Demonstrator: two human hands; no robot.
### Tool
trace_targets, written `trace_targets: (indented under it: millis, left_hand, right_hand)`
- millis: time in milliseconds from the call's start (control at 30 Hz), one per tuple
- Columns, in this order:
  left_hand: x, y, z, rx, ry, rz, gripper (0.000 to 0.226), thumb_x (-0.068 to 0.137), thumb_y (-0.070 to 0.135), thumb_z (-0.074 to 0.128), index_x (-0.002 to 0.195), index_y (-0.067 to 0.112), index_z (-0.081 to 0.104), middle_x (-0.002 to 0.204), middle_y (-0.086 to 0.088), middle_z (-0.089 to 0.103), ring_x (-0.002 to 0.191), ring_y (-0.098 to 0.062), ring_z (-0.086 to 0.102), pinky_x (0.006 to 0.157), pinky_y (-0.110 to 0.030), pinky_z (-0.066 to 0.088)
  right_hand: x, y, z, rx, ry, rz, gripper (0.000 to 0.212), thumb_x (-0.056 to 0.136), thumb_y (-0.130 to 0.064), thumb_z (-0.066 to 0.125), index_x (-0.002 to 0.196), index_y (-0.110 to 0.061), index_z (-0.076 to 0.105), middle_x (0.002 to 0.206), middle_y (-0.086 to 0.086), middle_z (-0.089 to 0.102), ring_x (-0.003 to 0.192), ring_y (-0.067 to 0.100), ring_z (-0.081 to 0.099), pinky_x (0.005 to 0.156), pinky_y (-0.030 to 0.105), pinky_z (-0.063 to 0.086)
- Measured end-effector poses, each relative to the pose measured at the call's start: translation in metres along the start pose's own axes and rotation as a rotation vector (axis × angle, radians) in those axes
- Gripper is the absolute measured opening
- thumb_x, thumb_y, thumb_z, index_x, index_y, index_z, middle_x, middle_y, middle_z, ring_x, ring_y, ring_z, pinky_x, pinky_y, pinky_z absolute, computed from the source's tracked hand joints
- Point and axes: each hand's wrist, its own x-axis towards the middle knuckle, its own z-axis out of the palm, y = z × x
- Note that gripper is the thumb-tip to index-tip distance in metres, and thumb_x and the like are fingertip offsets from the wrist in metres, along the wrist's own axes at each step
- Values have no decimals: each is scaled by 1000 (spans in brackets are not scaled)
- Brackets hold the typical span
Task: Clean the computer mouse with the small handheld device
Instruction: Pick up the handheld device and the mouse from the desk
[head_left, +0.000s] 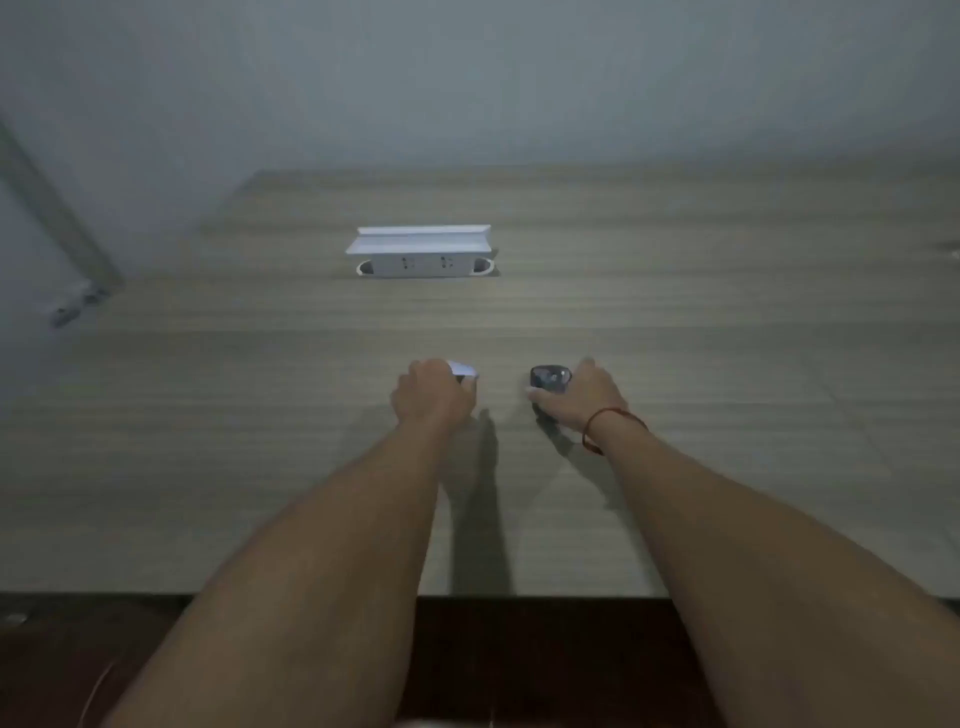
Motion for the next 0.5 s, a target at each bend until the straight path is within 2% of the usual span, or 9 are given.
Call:
trace_targets:
  millis: [100, 233, 333, 500]
  left_hand:
    - [1, -18, 28, 15, -12, -32, 54, 88, 48, 55, 122, 6, 57, 129, -17, 56, 119, -36, 54, 93, -39, 47]
    - [8, -33, 54, -35, 78, -21, 58, 86, 51, 57, 121, 4, 55, 128, -18, 53, 120, -36, 52, 92, -41, 46]
    - [12, -36, 65, -81, 142, -24, 55, 88, 49, 55, 122, 6, 53, 130, -16, 52, 120, -35, 51, 91, -41, 45]
    - [-6, -45, 80, -120, 280, 1, 49, 88, 39, 56, 123, 5, 50, 130, -15, 53, 121, -34, 52, 93, -41, 44]
  right_hand:
    - [-2, 14, 30, 108, 77, 17, 97, 66, -59, 77, 137, -6, 36, 136, 16, 51, 123, 36, 52, 98, 42, 46]
    - [0, 26, 61, 116, 302, -30, 82, 67, -60, 74, 124, -10, 45, 123, 13, 59, 113, 33, 58, 90, 40, 47]
    - [7, 33, 77, 128, 448, -88, 65, 74, -53, 72, 117, -9, 51, 117, 13, 62, 109, 32, 59, 88, 37, 45]
    - [-2, 45, 93, 213, 498, -171, 55, 77, -46, 70, 113, -6, 58, 115, 14, 64, 108, 33, 58, 89, 36, 45]
